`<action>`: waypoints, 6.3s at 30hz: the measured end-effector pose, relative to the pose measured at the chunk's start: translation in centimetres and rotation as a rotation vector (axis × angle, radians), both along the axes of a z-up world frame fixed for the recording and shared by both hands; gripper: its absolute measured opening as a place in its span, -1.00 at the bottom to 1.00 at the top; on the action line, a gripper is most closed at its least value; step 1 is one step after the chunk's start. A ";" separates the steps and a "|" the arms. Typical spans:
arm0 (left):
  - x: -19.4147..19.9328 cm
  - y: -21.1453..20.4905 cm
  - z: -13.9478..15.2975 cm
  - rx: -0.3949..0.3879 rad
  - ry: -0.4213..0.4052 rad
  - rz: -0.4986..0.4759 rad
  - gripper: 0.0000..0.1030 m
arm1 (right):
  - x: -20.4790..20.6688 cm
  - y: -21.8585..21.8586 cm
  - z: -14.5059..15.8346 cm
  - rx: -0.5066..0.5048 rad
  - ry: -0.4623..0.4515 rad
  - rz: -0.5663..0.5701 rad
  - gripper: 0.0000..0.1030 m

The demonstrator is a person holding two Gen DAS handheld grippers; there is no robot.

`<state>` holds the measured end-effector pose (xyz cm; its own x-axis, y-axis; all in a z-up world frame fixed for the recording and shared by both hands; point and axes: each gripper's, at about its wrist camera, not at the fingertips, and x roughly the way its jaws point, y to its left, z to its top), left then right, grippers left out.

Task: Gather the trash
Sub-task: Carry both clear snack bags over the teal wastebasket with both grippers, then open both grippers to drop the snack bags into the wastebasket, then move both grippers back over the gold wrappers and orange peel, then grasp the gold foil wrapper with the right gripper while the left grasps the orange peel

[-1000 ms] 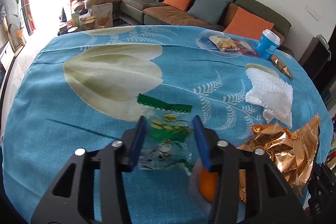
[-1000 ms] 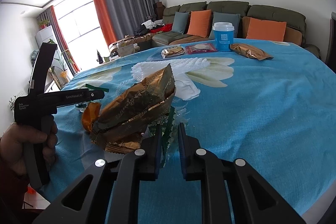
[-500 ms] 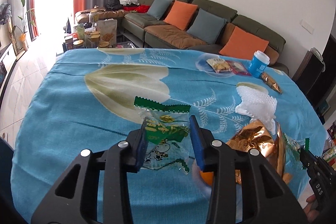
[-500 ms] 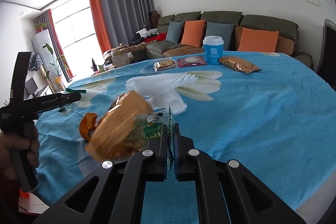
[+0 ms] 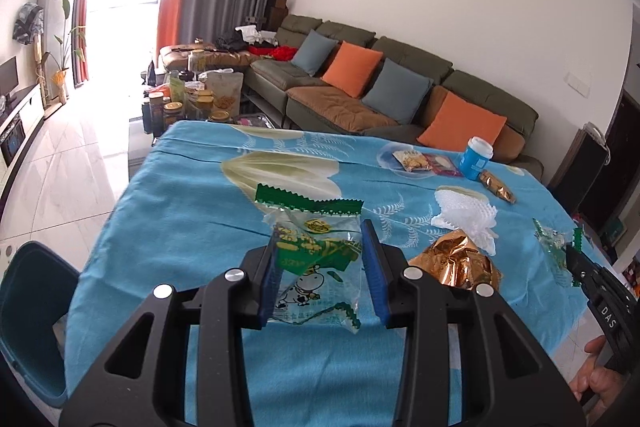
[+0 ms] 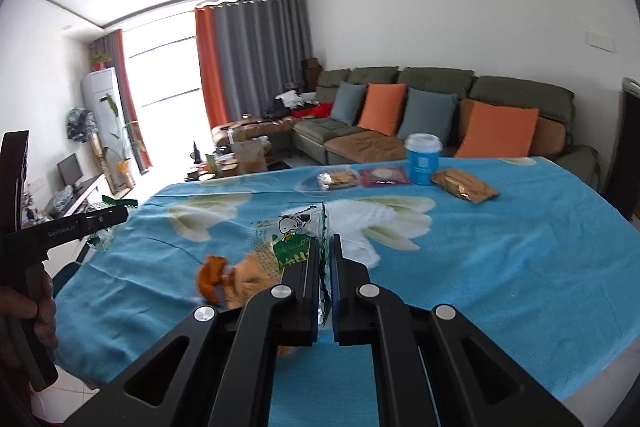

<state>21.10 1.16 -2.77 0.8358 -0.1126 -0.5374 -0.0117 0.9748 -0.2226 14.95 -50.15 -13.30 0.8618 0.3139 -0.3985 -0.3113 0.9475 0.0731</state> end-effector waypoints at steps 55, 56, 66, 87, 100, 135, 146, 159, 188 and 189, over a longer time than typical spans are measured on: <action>-20.1 25.7 -3.7 -0.034 0.075 0.569 -0.28 | -2.4 40.8 -2.4 -0.239 0.191 0.894 -0.93; -19.3 25.8 -4.1 -0.033 0.089 0.569 -0.28 | -2.1 41.4 -2.8 -0.255 0.207 0.898 -0.93; -13.5 27.9 -9.4 -0.019 0.205 0.565 -0.27 | 0.0 44.8 -6.5 -0.343 0.334 0.900 -0.92; -11.1 29.1 -11.4 0.051 0.238 0.579 0.62 | 1.2 46.5 -7.0 -0.363 0.413 0.884 -0.29; -17.2 29.2 -6.6 0.026 0.085 0.710 0.89 | 1.3 41.3 -2.9 -0.156 0.347 0.924 0.17; -14.1 4.4 3.1 0.094 -0.242 0.181 0.89 | -4.1 9.6 0.3 0.048 -0.028 0.463 0.86; -13.1 -0.8 2.2 0.088 -0.250 0.023 0.89 | -4.9 4.0 -1.0 0.034 -0.034 0.238 0.86; -11.6 -1.8 0.9 0.073 -0.210 -0.035 0.89 | -3.5 2.7 -3.0 0.002 0.030 0.103 0.86; 1.0 -7.0 -4.4 0.065 0.003 -0.169 0.89 | 2.6 4.7 -6.4 -0.081 0.226 0.084 -0.05; 1.4 -7.2 -4.7 0.066 0.018 -0.172 0.89 | 2.6 4.6 -6.4 -0.078 0.229 0.083 -0.09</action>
<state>22.52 -6.05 -7.49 0.7974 -0.2174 -0.5629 0.1531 0.9752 -0.1596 17.58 -45.55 -19.70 0.7191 0.3405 -0.6058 -0.3720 0.9249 0.0783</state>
